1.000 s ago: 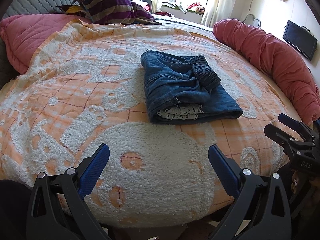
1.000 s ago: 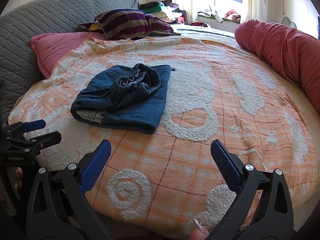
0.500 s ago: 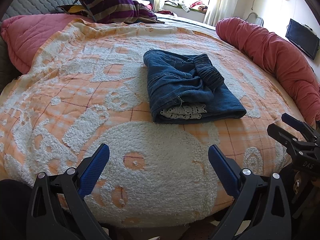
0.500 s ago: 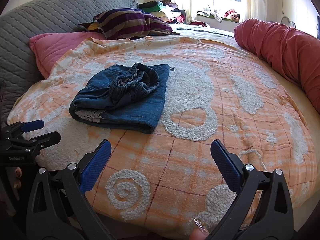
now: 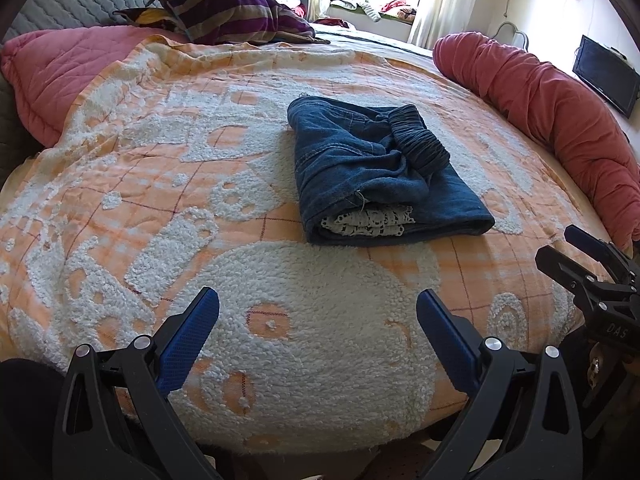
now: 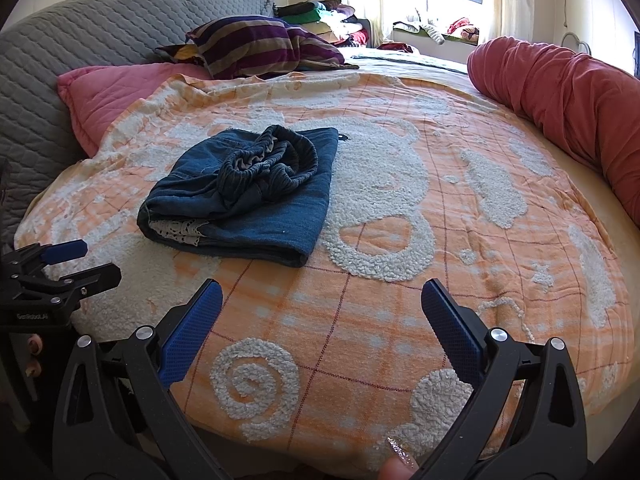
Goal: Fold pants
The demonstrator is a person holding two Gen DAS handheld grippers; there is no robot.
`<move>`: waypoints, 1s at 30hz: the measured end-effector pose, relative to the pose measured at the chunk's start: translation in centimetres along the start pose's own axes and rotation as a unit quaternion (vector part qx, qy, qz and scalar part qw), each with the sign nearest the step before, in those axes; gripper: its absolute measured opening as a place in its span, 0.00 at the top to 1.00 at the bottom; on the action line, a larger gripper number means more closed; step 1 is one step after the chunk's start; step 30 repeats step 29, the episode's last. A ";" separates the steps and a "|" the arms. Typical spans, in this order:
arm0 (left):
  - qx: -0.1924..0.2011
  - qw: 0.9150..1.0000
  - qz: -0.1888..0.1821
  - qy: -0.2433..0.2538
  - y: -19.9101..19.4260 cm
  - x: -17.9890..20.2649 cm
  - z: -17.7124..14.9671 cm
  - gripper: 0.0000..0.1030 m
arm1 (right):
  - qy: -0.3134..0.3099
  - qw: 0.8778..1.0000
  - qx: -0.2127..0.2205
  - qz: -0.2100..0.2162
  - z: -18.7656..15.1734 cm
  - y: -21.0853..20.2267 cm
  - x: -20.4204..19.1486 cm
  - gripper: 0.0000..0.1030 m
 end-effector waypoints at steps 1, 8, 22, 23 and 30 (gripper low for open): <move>0.000 1.000 0.000 0.002 0.0 0.0 0.0 0.04 | 0.000 1.000 0.000 -0.001 -0.1 0.0 0.0 0.09; 0.002 1.000 0.008 0.008 -0.1 0.2 0.1 0.04 | 0.004 1.000 0.003 -0.002 0.0 0.0 0.4 0.09; -0.007 0.999 0.020 -0.034 -0.6 -2.1 2.5 0.04 | 0.013 0.999 0.032 -0.021 2.2 -1.8 2.6 0.09; -0.014 0.999 0.024 -0.037 -0.4 -2.9 3.3 0.04 | 0.018 0.999 0.036 -0.026 2.8 -2.1 3.4 0.09; -0.089 0.988 0.084 -0.089 3.9 -13.0 9.0 0.04 | 0.075 0.993 0.024 -0.090 7.1 -1.8 15.3 0.09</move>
Point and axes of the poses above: each gripper's, at about its wrist camera, not at the fingertips, and y roughly the way its jaws point, x to its right, z to its top, the point moved 6 cm from there along y, roughly the way its jaws point, and after that the axes turned 6 degrees about z, right-handed, at the moved point
